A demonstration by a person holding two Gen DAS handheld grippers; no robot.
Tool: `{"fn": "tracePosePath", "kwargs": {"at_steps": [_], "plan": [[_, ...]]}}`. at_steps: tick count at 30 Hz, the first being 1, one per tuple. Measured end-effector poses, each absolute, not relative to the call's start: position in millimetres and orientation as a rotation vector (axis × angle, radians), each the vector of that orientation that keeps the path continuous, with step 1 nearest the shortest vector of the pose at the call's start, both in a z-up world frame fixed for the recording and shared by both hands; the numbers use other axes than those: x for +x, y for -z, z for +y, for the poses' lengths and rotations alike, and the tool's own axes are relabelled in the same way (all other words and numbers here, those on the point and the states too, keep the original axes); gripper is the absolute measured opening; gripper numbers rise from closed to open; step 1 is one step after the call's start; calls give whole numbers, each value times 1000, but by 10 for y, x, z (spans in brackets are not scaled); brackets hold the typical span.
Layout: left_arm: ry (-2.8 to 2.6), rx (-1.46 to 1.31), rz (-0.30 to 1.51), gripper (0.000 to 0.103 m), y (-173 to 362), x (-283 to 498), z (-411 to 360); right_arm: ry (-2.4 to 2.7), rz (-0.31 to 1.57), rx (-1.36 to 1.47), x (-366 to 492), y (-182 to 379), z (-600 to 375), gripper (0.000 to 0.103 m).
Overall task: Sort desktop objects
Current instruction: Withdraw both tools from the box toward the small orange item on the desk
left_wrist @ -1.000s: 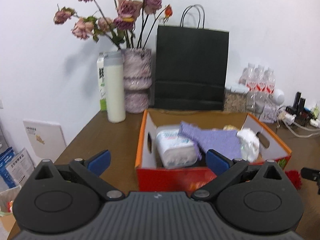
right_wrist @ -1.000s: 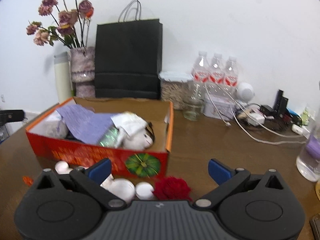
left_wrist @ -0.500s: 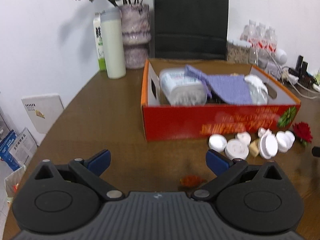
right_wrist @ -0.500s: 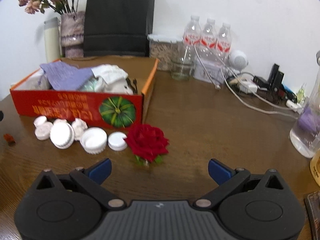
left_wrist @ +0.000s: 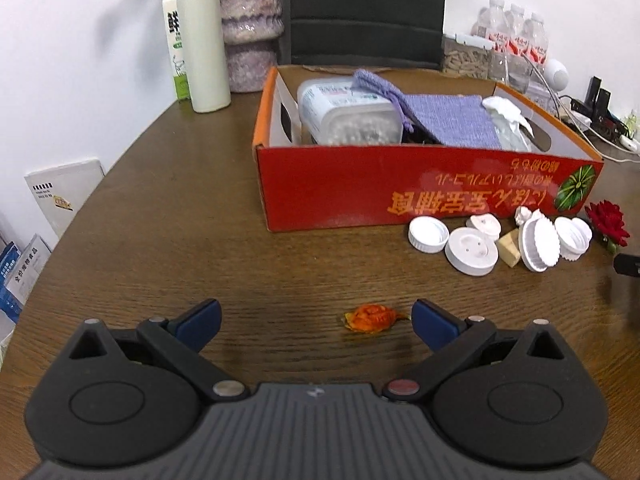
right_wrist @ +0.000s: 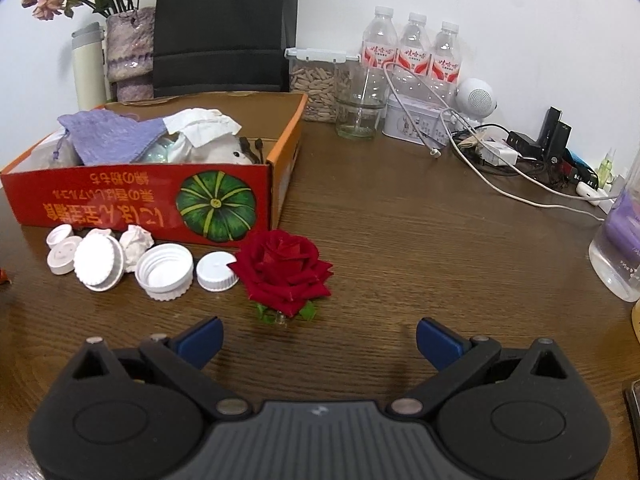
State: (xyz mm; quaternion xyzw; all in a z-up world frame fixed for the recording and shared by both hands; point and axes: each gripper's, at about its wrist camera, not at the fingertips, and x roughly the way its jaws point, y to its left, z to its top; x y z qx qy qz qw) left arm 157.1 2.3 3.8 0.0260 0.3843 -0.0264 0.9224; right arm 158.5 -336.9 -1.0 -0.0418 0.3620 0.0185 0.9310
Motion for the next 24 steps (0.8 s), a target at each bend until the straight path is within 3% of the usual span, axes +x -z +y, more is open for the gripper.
{"fn": "tracePosePath", "kwargs": {"at_steps": [16,22,24], "plan": [[65,56,801,102,58,1630,-28,-29,746,-68,1765,64,-3380,103],[99,71,790,74,0,1597,-81,-15,722,-91,1843,58,-3347,103],[110,71,787,58,-16,1588,-92,-18,714,-98,1859,52,-3331,102]]}}
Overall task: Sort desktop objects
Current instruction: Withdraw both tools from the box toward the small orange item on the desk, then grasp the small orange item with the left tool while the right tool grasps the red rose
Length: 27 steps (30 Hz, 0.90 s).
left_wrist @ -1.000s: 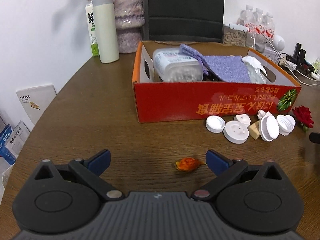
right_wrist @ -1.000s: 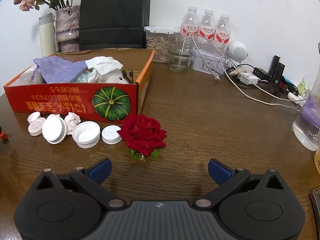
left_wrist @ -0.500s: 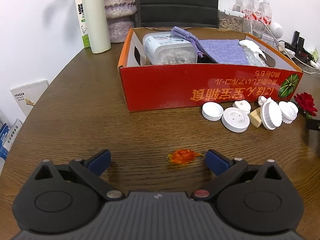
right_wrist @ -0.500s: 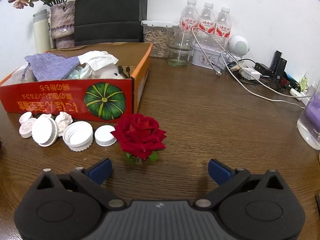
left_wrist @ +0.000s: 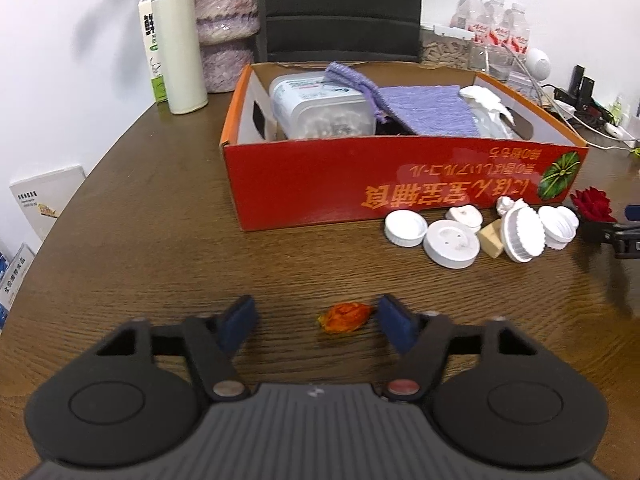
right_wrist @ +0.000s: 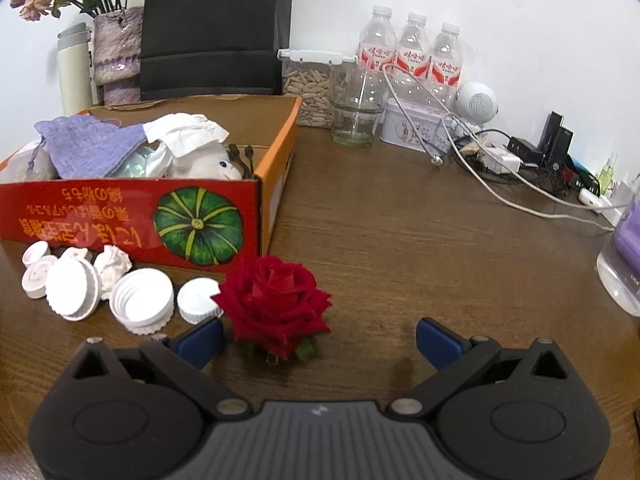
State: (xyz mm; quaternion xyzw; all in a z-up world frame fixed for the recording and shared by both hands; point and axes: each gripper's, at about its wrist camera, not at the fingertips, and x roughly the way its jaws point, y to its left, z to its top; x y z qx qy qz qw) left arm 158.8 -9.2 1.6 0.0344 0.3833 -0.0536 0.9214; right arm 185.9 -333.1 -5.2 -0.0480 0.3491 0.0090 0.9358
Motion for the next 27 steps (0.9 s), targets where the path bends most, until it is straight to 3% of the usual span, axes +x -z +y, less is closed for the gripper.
{"fn": "tracePosePath", "kwargs": {"at_steps": [3,6,10,14,19,27], "plan": [[127,77,786,38,-37,1587,-118,-29,707,-98,1889,42,-3317,99],[146,83,785,24,-45,1583,-141,-42,713,-83,1921,40,-3326,93],[149,82,783,19,-39,1585,-162,-76,714,-54,1929,38,-3336,74],[149,74,782,15,-43,1587,-165,-109,713,-31,1903,19,-3335,45],[148,74,778,14,-40,1588,-175,-105,696,-48,1850,-10,-3299,38],[155,71,762,13,-85,1539,-204,-112,666,-50,1745,-97,-3277,35]]}}
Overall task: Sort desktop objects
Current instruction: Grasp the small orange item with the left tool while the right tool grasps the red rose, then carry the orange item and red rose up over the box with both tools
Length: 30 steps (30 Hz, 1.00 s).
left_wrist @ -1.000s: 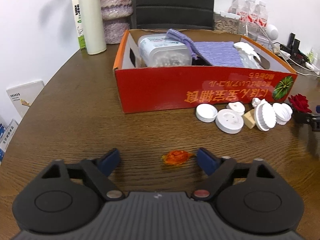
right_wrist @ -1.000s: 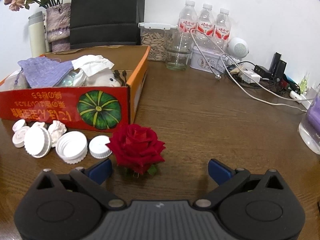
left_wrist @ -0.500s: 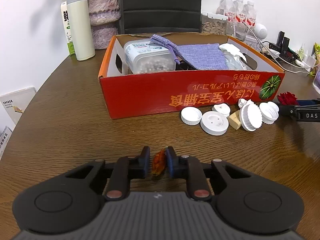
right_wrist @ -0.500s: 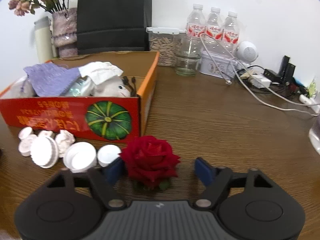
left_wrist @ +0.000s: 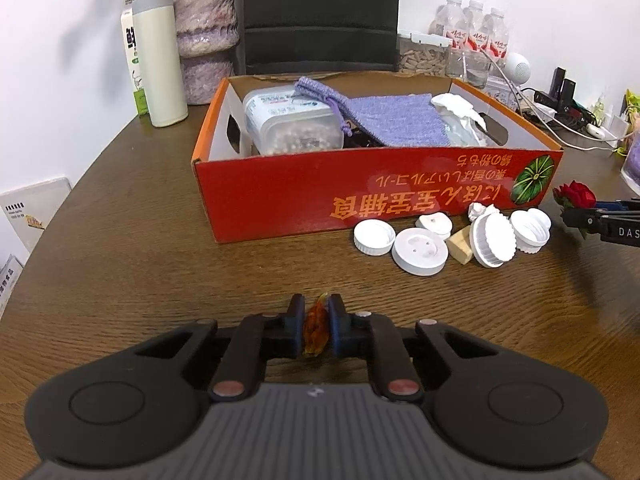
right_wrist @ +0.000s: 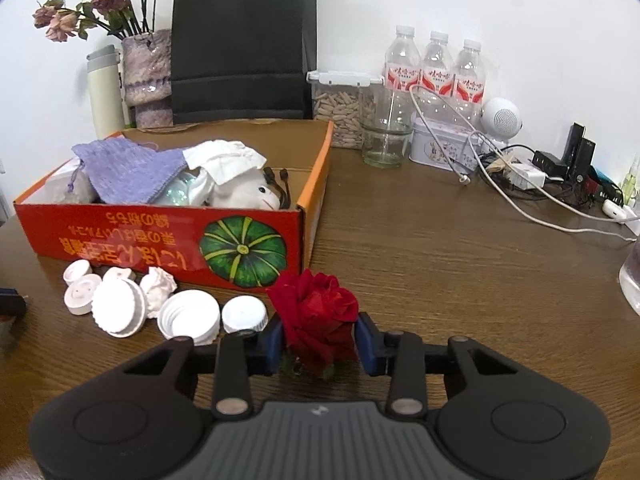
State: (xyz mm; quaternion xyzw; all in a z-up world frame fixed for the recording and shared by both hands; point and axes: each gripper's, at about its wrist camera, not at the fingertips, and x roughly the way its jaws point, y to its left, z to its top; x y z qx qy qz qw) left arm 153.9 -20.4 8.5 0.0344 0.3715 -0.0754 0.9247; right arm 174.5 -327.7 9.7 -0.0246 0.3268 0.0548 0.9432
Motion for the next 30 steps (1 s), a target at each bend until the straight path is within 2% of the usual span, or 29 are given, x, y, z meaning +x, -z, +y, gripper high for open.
{"fn": "tracePosePath", "kwargs": {"at_steps": [19,30], "plan": [[174,33,630,13,-585,1422,-181,-156,529,-76,1516,-537,-3077,35],[212,-2,539,13,-872,1618,-333,-199,468,-71,1634,-739,-2840,35]]}}
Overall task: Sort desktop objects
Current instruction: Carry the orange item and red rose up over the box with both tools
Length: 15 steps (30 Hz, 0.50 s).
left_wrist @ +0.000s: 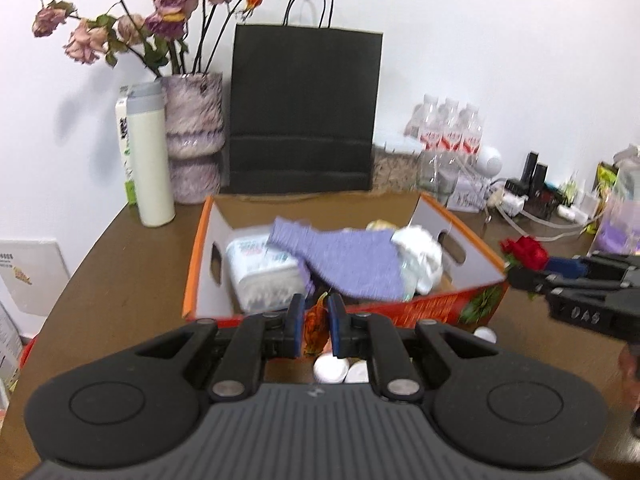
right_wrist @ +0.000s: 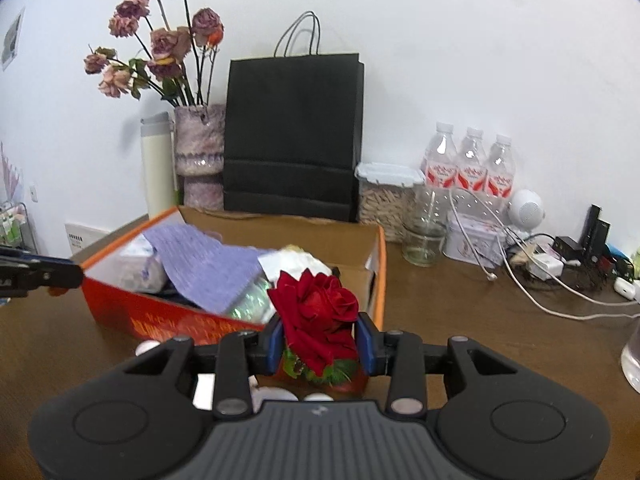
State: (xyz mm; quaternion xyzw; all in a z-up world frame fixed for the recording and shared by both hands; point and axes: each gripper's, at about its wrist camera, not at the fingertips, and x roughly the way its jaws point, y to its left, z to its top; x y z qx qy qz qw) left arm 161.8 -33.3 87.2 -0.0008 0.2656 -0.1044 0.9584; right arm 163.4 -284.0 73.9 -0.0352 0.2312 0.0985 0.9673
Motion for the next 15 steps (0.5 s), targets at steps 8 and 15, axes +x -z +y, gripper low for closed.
{"fn": "tracePosePath", "kwargs": {"at_steps": [8,15], "plan": [[250,-58,517,13,-902,1891,-482,-208,460,-41,1889,-729,-2715,35],[256,-84,494,13,-852,2167,-601,-195,453,-16,2156,-665,-2644,35]]}}
